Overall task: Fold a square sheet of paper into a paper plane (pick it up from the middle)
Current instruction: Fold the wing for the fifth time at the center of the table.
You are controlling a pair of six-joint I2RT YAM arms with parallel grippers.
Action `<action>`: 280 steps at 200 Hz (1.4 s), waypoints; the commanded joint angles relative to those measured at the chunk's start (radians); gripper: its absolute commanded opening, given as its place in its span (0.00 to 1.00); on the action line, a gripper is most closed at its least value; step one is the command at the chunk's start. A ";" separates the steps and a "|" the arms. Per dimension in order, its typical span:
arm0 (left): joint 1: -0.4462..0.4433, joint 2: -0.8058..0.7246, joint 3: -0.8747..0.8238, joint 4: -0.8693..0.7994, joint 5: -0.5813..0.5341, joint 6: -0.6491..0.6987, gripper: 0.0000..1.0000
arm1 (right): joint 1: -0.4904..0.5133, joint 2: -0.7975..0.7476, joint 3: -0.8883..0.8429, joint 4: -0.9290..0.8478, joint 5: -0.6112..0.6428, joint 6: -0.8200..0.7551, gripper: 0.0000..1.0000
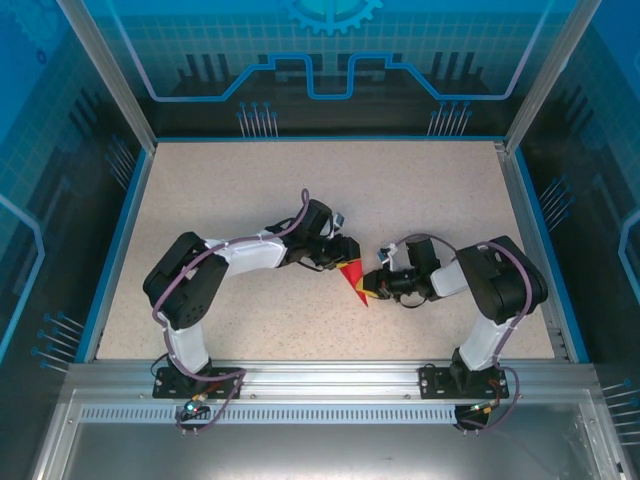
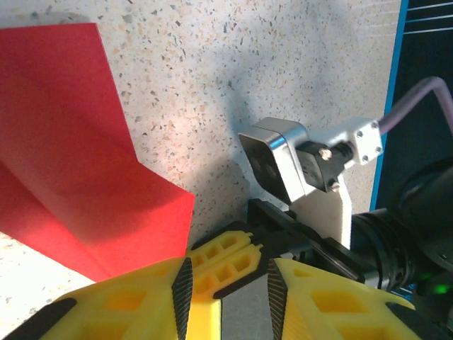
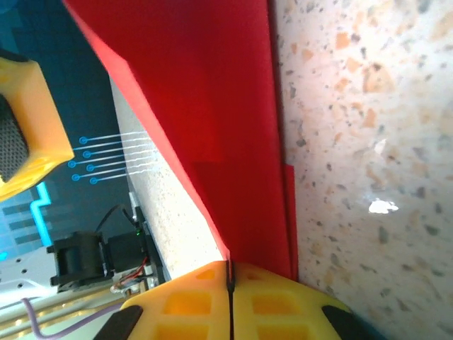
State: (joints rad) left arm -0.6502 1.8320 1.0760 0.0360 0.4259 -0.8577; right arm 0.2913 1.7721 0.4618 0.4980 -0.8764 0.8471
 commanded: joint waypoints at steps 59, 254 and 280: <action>-0.012 0.051 0.002 0.060 0.042 0.019 0.38 | -0.026 0.077 0.045 -0.071 -0.050 0.001 0.07; -0.002 0.184 0.070 0.034 -0.080 -0.002 0.34 | -0.027 0.055 0.076 -0.210 -0.011 -0.038 0.12; 0.004 0.207 0.077 0.009 -0.093 0.004 0.33 | -0.026 0.038 0.075 -0.254 0.024 -0.039 0.14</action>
State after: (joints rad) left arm -0.6563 2.0060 1.1255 0.0933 0.3748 -0.8646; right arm 0.2741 1.8122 0.5453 0.3752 -0.9302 0.8116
